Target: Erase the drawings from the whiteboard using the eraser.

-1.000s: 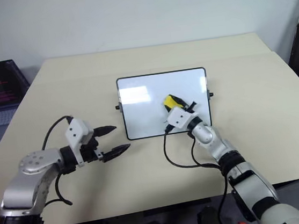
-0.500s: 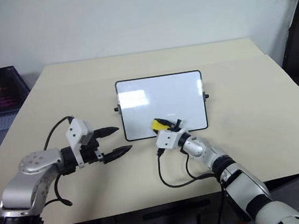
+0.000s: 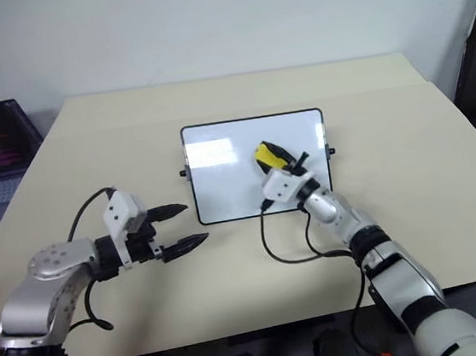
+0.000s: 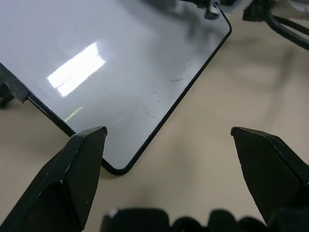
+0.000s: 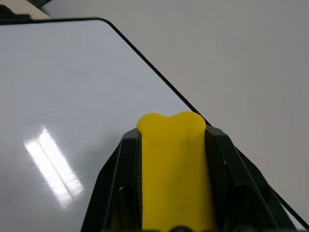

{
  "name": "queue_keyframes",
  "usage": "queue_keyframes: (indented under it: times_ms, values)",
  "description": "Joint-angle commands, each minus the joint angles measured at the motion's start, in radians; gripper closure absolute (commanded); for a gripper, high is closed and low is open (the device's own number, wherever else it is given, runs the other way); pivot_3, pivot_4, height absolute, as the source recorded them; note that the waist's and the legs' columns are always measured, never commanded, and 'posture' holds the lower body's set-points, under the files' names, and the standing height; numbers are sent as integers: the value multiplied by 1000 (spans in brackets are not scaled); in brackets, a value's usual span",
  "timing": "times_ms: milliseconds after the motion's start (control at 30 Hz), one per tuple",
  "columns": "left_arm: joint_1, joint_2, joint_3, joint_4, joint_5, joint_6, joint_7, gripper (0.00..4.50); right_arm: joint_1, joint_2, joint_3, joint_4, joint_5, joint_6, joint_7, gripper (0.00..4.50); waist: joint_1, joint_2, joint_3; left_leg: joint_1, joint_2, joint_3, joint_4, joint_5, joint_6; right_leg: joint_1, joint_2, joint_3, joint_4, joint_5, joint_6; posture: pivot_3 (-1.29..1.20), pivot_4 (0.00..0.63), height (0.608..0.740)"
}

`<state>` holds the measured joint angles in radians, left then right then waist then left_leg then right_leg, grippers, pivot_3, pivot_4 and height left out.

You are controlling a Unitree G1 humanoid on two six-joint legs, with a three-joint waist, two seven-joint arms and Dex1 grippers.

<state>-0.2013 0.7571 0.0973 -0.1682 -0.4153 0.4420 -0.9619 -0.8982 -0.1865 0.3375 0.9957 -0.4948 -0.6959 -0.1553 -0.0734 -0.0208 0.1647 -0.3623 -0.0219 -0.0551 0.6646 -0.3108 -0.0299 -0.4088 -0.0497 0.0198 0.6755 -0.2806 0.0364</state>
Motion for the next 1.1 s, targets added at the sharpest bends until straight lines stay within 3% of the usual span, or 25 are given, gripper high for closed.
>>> queue_keyframes:
  times_ms: [33,500,800,1100]
  values:
    - [-3,12,25,-1,-2,-19,-5,0,-70,41,-2,80,11,50,25,3168,-2,0,0,-1,0,0,0,0,0,0,0,0,-1,0,0,0,150,740]
    - [-19,2,36,-13,-20,2,20,0,18,116,145,198,-67,10,134,3168,-12,-1,-1,9,-1,0,0,-1,2,6,0,0,5,1,-1,0,150,740]
    - [-30,-1,22,-6,-14,0,20,0,55,49,195,181,-119,14,132,3168,-10,-1,-1,20,-1,-3,0,-1,3,19,0,-1,4,1,-1,0,150,740]
    - [-37,-4,16,-15,-18,5,13,0,129,-57,122,50,-29,0,168,3171,26,-1,-1,20,-2,-6,1,0,3,21,-1,-1,3,1,-1,0,150,740]
